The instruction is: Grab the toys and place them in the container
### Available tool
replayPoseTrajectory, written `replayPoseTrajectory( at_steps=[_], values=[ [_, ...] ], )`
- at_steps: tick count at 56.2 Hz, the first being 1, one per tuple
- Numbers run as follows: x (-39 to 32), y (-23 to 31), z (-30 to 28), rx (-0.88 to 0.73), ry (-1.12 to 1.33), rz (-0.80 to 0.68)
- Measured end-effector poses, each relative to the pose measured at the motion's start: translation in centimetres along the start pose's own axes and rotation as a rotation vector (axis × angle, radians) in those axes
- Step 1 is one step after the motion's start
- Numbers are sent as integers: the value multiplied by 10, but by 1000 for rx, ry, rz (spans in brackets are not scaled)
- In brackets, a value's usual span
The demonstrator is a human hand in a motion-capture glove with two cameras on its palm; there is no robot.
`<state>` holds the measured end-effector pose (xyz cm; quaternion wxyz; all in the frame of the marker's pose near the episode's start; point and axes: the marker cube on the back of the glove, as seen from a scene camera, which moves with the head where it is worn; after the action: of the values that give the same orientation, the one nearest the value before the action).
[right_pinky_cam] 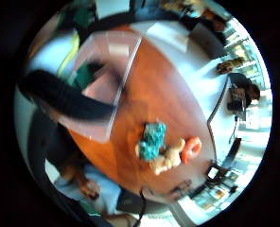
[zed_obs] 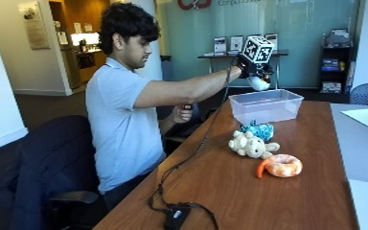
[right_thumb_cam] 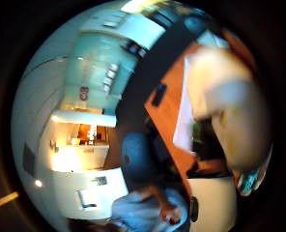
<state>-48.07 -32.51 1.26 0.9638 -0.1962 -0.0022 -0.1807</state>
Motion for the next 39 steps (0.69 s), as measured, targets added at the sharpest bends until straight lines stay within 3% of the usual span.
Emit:
replayPoseTrajectory(
  at_steps=[9, 17, 28, 39],
  values=[
    [41, 30, -8, 62, 30, 15],
    [113, 74, -32, 128, 79, 116],
    [248, 153, -53, 145, 70, 383],
    [346, 206, -21, 75, 45, 612]
  ],
)
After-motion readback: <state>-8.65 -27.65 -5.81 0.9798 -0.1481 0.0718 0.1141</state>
